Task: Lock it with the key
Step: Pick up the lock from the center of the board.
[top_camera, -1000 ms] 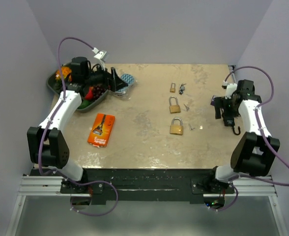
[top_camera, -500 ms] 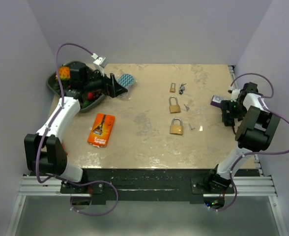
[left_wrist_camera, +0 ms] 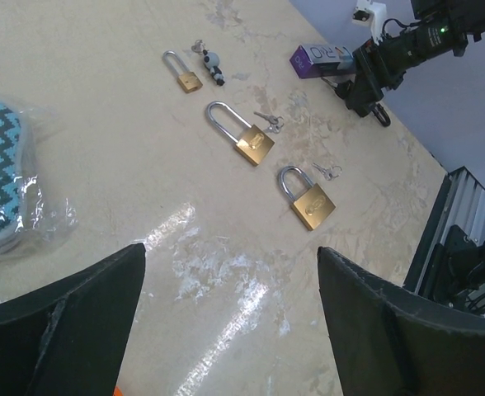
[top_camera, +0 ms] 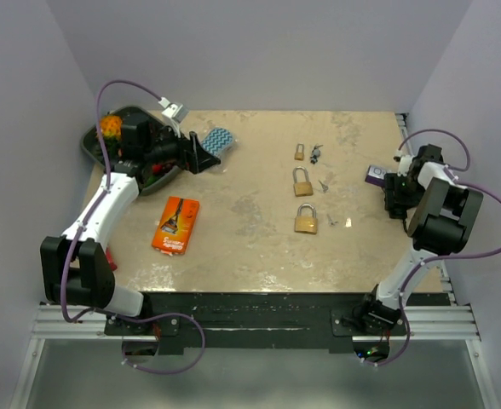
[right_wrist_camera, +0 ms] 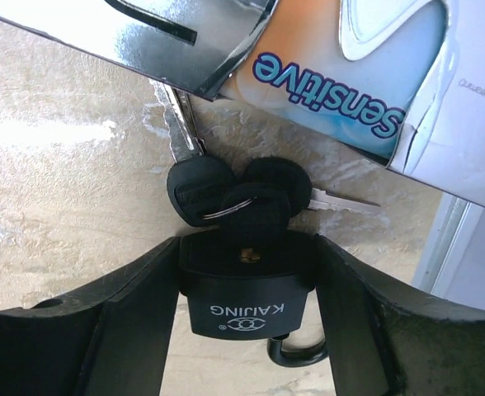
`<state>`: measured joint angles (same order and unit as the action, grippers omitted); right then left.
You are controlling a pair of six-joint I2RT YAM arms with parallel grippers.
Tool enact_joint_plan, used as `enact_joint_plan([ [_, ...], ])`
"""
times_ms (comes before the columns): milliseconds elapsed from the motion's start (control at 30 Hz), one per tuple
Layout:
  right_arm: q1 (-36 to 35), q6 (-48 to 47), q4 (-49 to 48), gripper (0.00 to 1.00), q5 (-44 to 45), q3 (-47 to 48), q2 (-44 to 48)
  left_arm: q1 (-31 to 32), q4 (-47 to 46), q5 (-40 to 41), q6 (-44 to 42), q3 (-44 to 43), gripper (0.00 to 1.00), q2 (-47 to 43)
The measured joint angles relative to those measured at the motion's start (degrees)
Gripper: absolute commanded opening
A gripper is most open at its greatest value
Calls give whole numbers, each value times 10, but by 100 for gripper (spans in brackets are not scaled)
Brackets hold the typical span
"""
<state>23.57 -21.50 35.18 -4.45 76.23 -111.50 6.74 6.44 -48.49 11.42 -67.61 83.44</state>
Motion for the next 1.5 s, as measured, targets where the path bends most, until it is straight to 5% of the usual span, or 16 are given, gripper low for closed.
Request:
enact_joint_plan([
  [133, 0, 6, -19, 60, 0, -22, 16, 0, 0, 0, 0, 0, 88, -3],
  [267, 0, 17, -21, 33, 1, -42, 31, 0, -7, 0, 2, 0, 88, -4],
  [433, 0, 23, -17, 18, -5, -49, 38, 0, -19, 3, 11, 0, 91, -4],
  [500, 1, 27, -10, 0, -14, -59, 48, 0, -28, 5, 15, 4, 91, -5],
  [1133, -12, 153, 49, 0, -181, -28, 216, 2, -104, 7, 47, 60, 89, -32],
  [1500, -177, 415, -41, 0, -221, 37, 278, 122, -174, 27, 110, 65, 88, -31],
])
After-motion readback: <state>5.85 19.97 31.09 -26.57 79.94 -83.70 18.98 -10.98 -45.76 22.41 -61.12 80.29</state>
